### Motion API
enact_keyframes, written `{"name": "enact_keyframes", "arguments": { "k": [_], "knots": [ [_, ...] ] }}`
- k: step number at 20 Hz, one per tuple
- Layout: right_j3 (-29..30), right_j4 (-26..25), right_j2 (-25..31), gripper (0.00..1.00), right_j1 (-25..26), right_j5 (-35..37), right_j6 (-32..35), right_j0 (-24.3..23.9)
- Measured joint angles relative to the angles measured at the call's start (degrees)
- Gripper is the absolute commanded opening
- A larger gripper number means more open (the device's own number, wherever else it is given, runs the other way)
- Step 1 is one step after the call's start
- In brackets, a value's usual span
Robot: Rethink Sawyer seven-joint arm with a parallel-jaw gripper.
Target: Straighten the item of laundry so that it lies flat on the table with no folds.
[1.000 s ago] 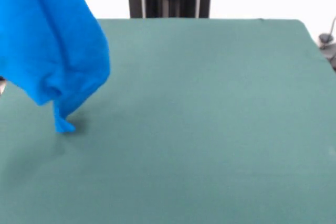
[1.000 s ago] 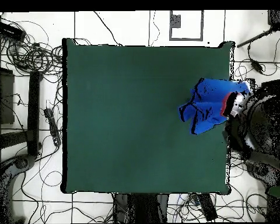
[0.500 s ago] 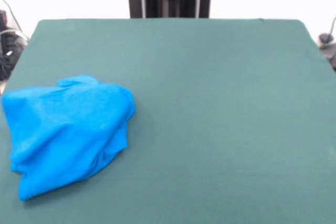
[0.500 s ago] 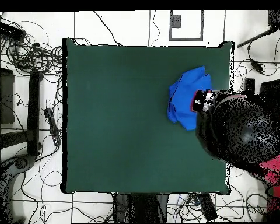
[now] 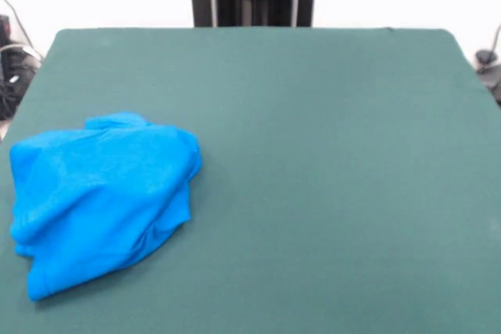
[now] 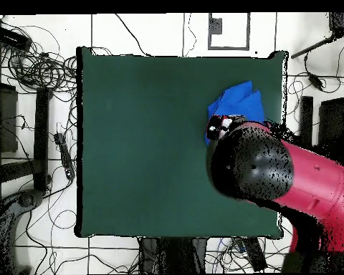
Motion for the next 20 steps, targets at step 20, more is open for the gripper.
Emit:
{"name": "enact_keyframes", "arguments": {
  "k": [20],
  "knots": [
    [-4.37,-0.89,0.0,0.0,1.42,6.96,0.0,-6.58]
  ]
}}
